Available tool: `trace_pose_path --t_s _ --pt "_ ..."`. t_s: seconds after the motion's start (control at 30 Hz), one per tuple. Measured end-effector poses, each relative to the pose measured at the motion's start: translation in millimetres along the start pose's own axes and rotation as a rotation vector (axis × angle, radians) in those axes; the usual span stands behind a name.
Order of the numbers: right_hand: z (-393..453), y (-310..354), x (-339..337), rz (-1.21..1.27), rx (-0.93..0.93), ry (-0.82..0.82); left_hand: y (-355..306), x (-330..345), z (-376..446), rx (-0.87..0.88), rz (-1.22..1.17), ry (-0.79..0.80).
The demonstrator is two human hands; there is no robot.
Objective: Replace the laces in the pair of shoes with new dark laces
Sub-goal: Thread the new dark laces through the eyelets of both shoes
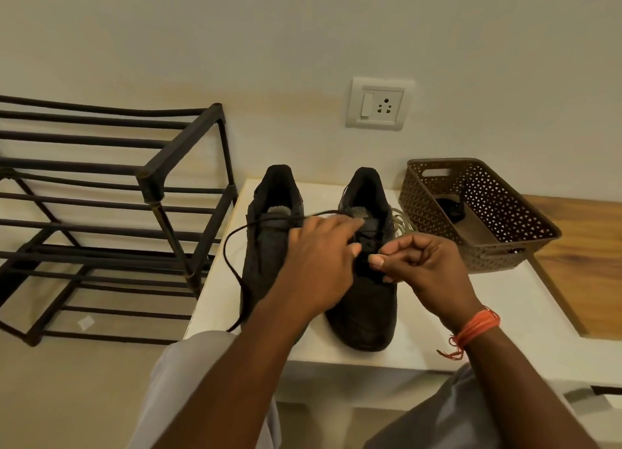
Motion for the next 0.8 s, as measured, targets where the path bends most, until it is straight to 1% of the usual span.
trace_pose_path --t_s 0.07,0.13,0.23,0.3,0.4,0.43,0.5,0.57,0.6,0.7,0.73,0.8 --pt "1.1 1.0 1.6 -0.012 -0.009 -0.010 -11.1 7.9 -0.3 0.072 0.032 0.027" --pt "1.7 -0.1 0.0 -0.011 -0.002 -0.009 -13.4 11.2 -1.2 0.104 0.065 0.021" --pt "0.4 -4.4 -4.1 0.066 0.028 0.015 -11.0 11.1 -0.6 0.079 -0.040 0.003" --pt "-0.9 -6.4 -4.9 0.110 0.058 0.035 -8.7 8.2 0.6 0.042 -0.126 -0.066" --pt "-0.5 -6.9 -10.9 0.194 0.098 -0.061 -8.4 6.0 4.0 0.046 -0.145 -0.177" --pt "-0.1 -6.3 -12.8 0.212 0.105 -0.102 -8.9 7.1 5.4 0.062 -0.149 -0.185" --pt "0.0 -6.9 -13.9 0.235 0.124 -0.135 -11.4 11.9 10.1 0.100 -0.235 -0.134" --pt "-0.4 -9.7 -8.9 0.257 0.153 -0.100 -13.6 15.1 12.5 0.146 -0.310 -0.077" --pt "-1.2 -11.0 -7.9 0.274 0.165 -0.074 -17.1 15.1 12.9 0.177 -0.320 -0.074" --pt "-2.0 -12.0 -3.6 0.342 0.194 0.016 -18.2 6.0 12.9 0.211 -0.292 -0.137" --pt "-1.6 -14.3 -4.5 0.353 0.208 0.006 -15.2 3.4 14.4 0.200 -0.270 -0.159" --pt "0.5 -22.1 -11.3 0.308 0.224 -0.113 -9.8 1.4 19.6 0.165 -0.229 -0.186"
Point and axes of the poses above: each hand's wrist, its own z-axis towards the middle knuckle, its own x-axis out of the palm, y = z × x, the point moved 6 cm from there along z, towards the middle knuckle, and after that the axes turned 5 degrees about -x, right-handed, at the moved point
